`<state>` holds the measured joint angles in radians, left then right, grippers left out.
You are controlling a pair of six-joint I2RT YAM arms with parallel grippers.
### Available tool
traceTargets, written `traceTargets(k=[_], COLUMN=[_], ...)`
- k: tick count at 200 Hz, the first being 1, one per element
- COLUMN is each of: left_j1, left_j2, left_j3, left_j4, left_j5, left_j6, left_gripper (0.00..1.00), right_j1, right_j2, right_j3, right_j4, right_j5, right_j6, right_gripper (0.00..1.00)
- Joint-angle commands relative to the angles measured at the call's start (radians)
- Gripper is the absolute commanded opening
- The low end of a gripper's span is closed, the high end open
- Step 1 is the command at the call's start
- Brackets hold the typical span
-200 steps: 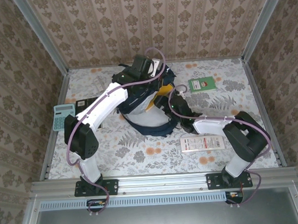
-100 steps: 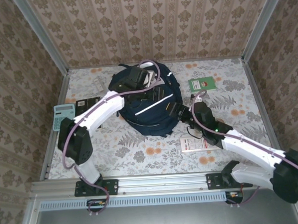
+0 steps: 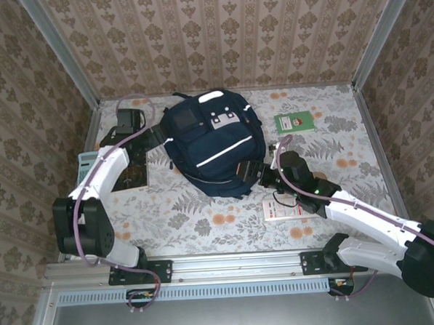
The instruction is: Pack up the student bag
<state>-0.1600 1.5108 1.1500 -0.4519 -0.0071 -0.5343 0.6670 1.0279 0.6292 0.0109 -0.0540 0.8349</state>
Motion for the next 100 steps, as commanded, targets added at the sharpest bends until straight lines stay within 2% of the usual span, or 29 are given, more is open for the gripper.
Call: traceTargets(k=[1,43,100], left_j1=[0.039,0.096,0.108], left_j2=[0.073,0.206,0.296], left_j3=[-0.025,-0.030,-0.067], left_j4=[0.029,0.084,0.120], left_j5=[-0.061,-0.039,-0.003], left_j6=[-0.029,-0.039,-0.074], left_gripper=[0.89,0.90,0.90], right_j1=[0.011,0.015,0.039], right_j2=[-0.049,-0.055,-0.018], right_j3=[0.027,-0.009,0.003], right_j4=[-0.020,0.024,0.047], right_j5=[-0.018,-0.017,-0.034], right_j6=[-0.025,-0.010,-0.013], right_gripper=[1.00,1.00,0.99])
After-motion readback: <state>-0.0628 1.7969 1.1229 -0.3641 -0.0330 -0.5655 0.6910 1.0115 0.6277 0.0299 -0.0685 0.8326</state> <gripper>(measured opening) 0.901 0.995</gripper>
